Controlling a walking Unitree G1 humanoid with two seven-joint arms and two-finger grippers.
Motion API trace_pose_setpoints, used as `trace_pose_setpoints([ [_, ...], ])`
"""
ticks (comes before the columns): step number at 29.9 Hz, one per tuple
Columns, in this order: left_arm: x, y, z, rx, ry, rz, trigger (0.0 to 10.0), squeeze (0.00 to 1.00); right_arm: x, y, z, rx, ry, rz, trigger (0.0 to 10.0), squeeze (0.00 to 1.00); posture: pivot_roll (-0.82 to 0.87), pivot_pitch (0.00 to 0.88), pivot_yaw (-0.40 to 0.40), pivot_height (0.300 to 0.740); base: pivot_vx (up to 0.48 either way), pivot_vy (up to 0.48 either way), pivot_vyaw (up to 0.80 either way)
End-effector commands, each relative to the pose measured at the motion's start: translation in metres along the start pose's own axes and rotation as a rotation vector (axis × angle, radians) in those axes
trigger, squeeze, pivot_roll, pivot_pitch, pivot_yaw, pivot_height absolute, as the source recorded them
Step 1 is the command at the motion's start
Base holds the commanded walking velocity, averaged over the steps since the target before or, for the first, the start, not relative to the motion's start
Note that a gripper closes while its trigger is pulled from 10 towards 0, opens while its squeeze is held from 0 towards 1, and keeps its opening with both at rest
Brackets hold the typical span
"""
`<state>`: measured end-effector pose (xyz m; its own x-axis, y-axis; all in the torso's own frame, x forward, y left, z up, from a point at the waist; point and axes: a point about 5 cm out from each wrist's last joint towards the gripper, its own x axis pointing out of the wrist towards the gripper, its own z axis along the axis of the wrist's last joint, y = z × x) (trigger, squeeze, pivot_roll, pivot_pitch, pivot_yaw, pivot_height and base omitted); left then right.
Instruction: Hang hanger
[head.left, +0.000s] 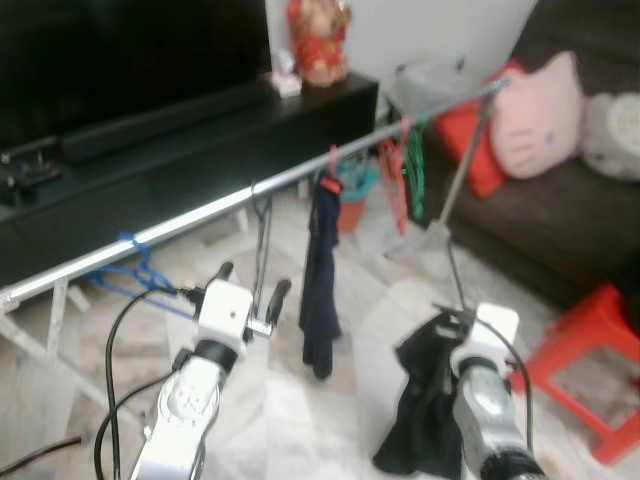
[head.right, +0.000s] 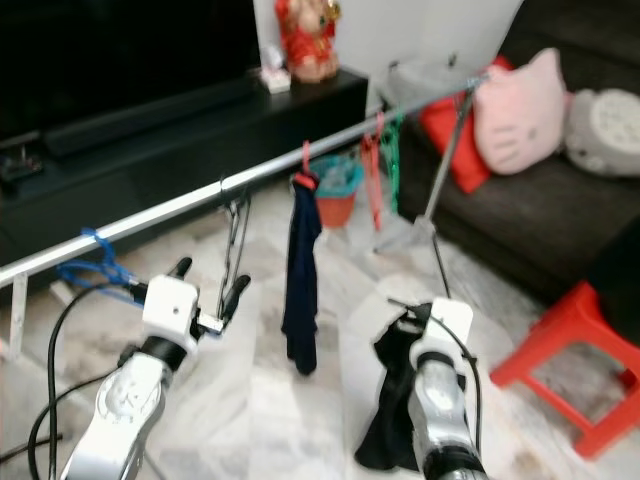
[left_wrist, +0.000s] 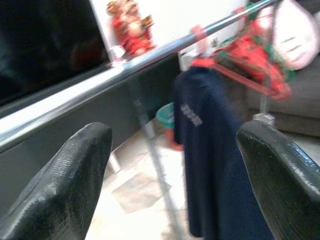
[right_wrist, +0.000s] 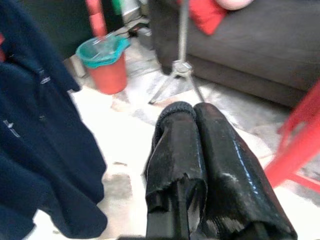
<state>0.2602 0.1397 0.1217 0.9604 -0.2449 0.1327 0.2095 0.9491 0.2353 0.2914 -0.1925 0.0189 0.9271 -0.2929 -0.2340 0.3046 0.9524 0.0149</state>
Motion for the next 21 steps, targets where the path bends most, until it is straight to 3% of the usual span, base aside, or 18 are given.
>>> trace_pose_setpoints([
  [1,0.0,0.002,0.001,0.001,0.004,0.003,10.0,0.0,0.003,0.007,0.007,0.001,-0.022,0.009,10.0,0.0,0.01,0.0,-0.024,0.74,0.322,0.0,0.0],
  [11,0.0,0.0,-0.003,-0.005,0.037,-0.021,10.0,0.0,0.003,0.008,0.006,-0.002,-0.016,0.018,10.0,0.0,0.01,0.0,-0.024,0.74,0.315,0.0,0.0],
  [17,-0.005,-0.008,-0.011,-0.015,0.107,-0.131,10.0,0.0,0.003,0.008,0.006,-0.006,-0.014,0.018,10.0,0.0,0.02,0.0,-0.027,0.74,0.0,0.0,0.0],
  [21,-0.005,-0.009,-0.009,-0.036,0.102,-0.129,10.0,0.0,0.003,0.009,0.006,-0.007,-0.013,0.022,10.0,0.0,0.02,0.0,-0.027,0.74,0.0,0.0,0.0],
])
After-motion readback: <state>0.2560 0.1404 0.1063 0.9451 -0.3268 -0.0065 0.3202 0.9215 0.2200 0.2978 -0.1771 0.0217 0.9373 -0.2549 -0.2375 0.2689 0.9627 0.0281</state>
